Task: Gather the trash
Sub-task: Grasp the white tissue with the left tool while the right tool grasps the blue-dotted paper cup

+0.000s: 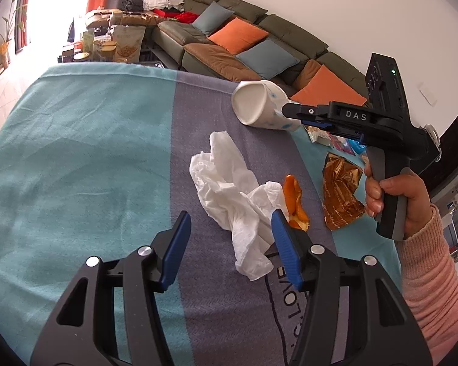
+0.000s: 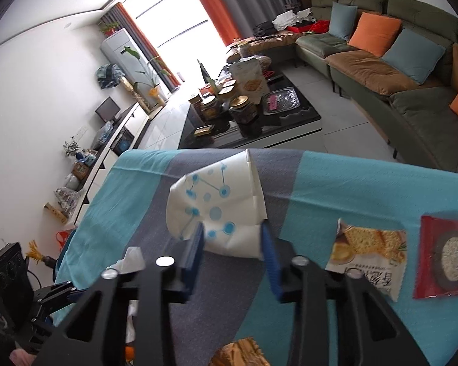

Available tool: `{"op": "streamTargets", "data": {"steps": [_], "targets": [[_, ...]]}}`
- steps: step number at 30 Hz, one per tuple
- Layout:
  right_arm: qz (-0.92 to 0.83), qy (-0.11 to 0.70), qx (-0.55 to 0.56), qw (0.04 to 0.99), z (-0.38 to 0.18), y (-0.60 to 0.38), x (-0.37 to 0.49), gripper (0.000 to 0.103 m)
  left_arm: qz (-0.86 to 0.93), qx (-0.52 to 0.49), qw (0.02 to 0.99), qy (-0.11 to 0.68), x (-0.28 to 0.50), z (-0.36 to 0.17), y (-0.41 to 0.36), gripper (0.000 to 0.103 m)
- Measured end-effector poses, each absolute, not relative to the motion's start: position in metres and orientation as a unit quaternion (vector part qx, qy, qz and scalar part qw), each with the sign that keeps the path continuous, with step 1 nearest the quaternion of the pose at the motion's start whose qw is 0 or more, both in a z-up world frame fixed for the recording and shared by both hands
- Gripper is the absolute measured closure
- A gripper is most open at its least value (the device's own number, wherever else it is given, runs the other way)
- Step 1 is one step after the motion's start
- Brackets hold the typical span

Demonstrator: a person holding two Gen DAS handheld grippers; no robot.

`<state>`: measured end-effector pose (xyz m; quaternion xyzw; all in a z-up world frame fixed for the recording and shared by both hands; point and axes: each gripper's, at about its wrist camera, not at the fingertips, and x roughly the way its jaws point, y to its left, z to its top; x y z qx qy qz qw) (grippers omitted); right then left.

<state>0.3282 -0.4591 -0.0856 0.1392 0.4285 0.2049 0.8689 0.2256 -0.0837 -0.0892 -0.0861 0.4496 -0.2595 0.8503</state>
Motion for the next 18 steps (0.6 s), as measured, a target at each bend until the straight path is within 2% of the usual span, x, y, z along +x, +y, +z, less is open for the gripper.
{"op": "streamTargets", "data": {"steps": [4, 9, 12, 14, 16, 18], "targets": [[0.222, 0.425, 0.141, 0.866, -0.086, -0.454, 0.321, 0.088, -0.265, -0.097, 0.843, 0.458, 0.229, -0.096, -0.082, 0.050], [0.240, 0.418, 0.131, 0.867, -0.082, -0.443, 0.315, 0.094, -0.272, -0.102, 0.837, 0.463, 0.234, -0.100, -0.083, 0.062], [0.248, 0.410, 0.124, 0.869, -0.077, -0.438, 0.311, 0.096, -0.274, -0.104, 0.836, 0.463, 0.235, -0.101, -0.084, 0.063], [0.252, 0.404, 0.121, 0.871, -0.074, -0.435, 0.307, 0.097, -0.274, -0.103, 0.836, 0.464, 0.235, -0.102, -0.087, 0.069], [0.256, 0.399, 0.119, 0.872, -0.070, -0.433, 0.304, 0.099, -0.278, -0.103, 0.833, 0.467, 0.237, -0.104, -0.089, 0.083], [0.261, 0.394, 0.114, 0.874, -0.066, -0.429, 0.299, 0.100, -0.276, -0.101, 0.833, 0.470, 0.236, -0.106, -0.091, 0.087]]}}
